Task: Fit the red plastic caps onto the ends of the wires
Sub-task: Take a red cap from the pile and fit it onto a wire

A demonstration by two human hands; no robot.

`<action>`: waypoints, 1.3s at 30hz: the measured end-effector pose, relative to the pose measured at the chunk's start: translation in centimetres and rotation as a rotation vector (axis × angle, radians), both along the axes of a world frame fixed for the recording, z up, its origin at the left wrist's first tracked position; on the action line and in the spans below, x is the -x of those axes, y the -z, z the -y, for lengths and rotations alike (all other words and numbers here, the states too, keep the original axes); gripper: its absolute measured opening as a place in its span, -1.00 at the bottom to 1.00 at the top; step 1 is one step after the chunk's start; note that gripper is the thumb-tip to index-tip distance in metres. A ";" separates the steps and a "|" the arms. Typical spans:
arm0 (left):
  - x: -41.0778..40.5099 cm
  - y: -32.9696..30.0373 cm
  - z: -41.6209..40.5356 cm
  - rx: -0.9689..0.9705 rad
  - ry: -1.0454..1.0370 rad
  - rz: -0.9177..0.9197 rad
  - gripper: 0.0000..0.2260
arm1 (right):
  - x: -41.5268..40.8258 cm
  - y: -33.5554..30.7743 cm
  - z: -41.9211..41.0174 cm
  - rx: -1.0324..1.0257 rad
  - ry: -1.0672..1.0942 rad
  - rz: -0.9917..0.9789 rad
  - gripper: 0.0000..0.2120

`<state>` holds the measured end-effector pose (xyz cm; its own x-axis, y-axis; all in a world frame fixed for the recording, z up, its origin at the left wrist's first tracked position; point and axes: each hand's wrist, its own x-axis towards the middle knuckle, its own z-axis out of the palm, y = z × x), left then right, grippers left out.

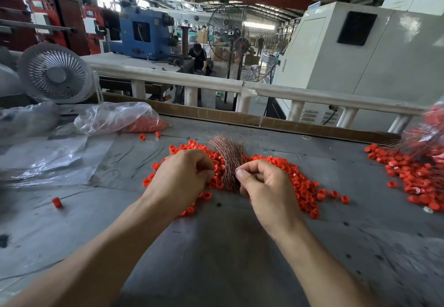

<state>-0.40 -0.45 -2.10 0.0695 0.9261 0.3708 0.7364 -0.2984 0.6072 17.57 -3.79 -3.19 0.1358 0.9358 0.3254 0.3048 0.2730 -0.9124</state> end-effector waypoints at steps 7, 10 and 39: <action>-0.6 -0.6 0.5 0.105 0.203 0.560 -0.81 | 0.2 -0.5 0.2 -0.117 0.012 -0.008 -0.83; -1.1 -0.6 0.6 0.176 0.255 0.720 -0.76 | 0.2 -0.7 0.4 -0.156 0.012 -0.012 -0.82; -1.5 -0.8 0.8 0.304 0.432 0.894 -0.79 | 0.4 -1.2 0.9 -0.175 -0.005 0.043 -0.82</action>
<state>1.13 -1.27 -1.28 0.2321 0.9508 0.2052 -0.1528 -0.1727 0.9731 17.18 -4.70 -1.96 0.1140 0.8649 0.4888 0.3408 0.4281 -0.8370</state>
